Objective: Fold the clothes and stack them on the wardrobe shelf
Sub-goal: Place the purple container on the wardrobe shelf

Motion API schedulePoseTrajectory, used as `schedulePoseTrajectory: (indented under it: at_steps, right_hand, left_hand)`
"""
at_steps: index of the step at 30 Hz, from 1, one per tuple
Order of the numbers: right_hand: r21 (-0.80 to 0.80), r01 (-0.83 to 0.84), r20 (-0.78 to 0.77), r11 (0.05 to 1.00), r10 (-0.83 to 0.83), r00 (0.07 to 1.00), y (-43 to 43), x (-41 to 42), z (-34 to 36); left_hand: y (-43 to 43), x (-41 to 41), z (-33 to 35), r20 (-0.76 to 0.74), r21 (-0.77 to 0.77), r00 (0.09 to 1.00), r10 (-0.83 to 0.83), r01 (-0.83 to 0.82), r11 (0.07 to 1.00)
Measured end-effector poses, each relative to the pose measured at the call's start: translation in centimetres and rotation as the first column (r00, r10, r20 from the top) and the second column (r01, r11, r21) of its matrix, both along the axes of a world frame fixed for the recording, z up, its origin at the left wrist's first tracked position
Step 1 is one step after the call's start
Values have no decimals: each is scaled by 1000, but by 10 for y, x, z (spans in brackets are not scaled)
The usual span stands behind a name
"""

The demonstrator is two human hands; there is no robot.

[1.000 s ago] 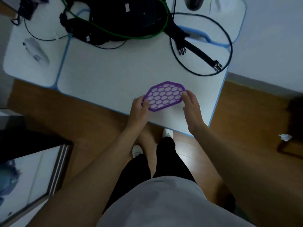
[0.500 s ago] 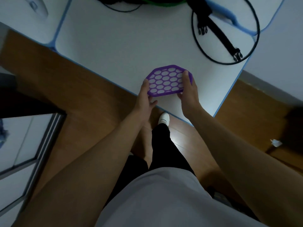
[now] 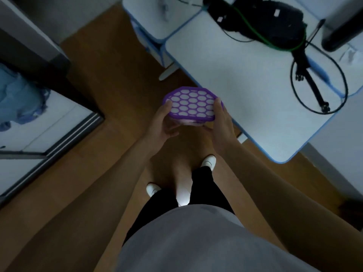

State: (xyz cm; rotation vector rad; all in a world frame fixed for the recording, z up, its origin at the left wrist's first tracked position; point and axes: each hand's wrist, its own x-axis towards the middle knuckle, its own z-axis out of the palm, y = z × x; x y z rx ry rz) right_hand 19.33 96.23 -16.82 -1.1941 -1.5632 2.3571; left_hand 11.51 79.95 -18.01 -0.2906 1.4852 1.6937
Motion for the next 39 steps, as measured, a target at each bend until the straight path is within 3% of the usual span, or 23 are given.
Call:
schedulePoseTrajectory:
  at_steps: [8, 20, 33, 39]
  right_hand:
    - [-30, -307, -90, 951, 304, 949, -168, -48, 41]
    - [151, -653, -151, 742, 670, 726, -353, -157, 145]
    - [192, -725, -305, 661, 743, 596, -494, -334, 212]
    - [487, -588, -414, 646, 763, 496, -534, -411, 245]
  left_hand:
    - [-187, 4, 68, -161, -102, 953, 258, -276, 956]
    - [-375, -34, 162, -417, -92, 785, 459, -539, 837]
    - [-501, -186, 235, -522, -93, 646, 557, -692, 716]
    - [-545, -253, 266, -533, -69, 613, 584, -719, 692]
